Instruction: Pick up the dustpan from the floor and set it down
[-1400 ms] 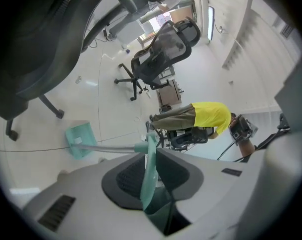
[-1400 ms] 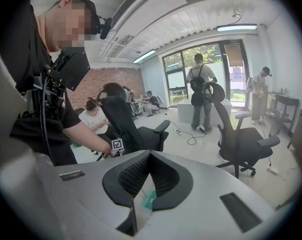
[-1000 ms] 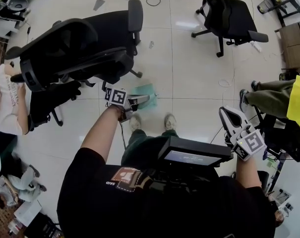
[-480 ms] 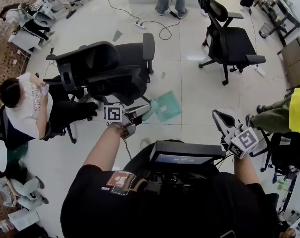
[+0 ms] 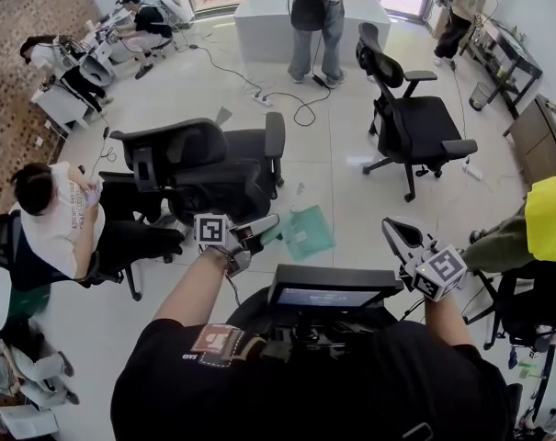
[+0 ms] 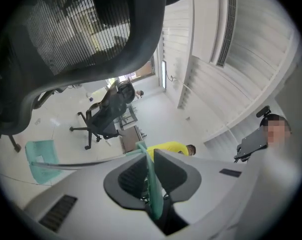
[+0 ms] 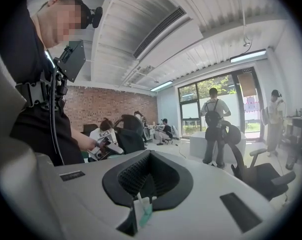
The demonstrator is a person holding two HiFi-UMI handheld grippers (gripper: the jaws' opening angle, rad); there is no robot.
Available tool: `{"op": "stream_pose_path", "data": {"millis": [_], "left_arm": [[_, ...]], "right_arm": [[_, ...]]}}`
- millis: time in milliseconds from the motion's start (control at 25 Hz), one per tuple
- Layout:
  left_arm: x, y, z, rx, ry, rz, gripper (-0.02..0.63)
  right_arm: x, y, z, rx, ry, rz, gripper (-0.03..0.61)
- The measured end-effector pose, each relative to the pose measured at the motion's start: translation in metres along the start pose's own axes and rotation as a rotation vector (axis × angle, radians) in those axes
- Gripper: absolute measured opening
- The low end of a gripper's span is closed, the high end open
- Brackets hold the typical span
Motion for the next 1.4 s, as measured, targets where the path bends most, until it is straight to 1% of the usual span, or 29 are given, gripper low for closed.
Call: {"op": "stream_pose_path", "data": {"millis": [80,200,360,480,600,680,800,880,1000,1080,1120,1200,1400], "left_arm": [[0.000,0.002,0.001,0.002,0.016,-0.003,0.067],[0.001,0.006,-0.002,0.021,0.014,-0.012,0.066],[0.001,0.008,-0.005,0.009,0.012,-0.024,0.064],[0.003,0.007,-0.006,0.021,0.022,-0.002,0.064],[0.005,0.005,-0.006,0.027,0.000,0.009,0.066],[0.006,0.004,-0.006,0.033,0.005,0.008,0.066],[0.005,0.001,-0.006,-0.009,0.027,0.002,0.069],[0.005,0.003,-0.009,-0.001,0.022,0.001,0.071],[0.004,0.009,-0.014,0.039,-0.002,-0.004,0.074],[0.003,0.009,-0.016,0.022,-0.011,-0.016,0.074],[0.003,0.010,-0.019,0.014,-0.012,-0.021,0.074],[0.003,0.012,-0.029,0.025,-0.016,-0.033,0.074],[-0.002,0.015,-0.073,0.027,-0.008,-0.065,0.072]], "right_arm": [[0.004,-0.001,0.002,-0.009,0.014,-0.007,0.009],[0.006,0.002,0.004,-0.005,0.016,-0.010,0.009],[0.006,0.003,0.006,-0.001,0.013,-0.005,0.009],[0.008,0.003,0.007,0.003,0.012,-0.012,0.009],[0.008,0.002,0.007,0.010,0.011,-0.015,0.009],[0.008,0.002,0.007,0.013,0.011,-0.015,0.009],[0.007,0.002,0.006,0.009,0.015,-0.014,0.009],[0.007,0.003,0.007,0.001,0.024,-0.018,0.009],[0.010,0.001,0.008,-0.010,0.044,-0.027,0.009],[0.013,0.004,0.010,-0.003,0.034,-0.018,0.009],[0.013,0.006,0.010,-0.002,0.031,-0.018,0.009],[0.010,0.011,0.010,-0.005,0.032,-0.027,0.009],[-0.008,0.034,0.014,-0.029,0.049,-0.072,0.009]]}}
Point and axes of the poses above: the fingertips, and each gripper's own axes: x backward along the fingers, z to its right, y out of its underside, the point moved 8 cm from there along x, backward along the fingers, and after that the axes turned 2 degrees about x, right-handed, at the moved point
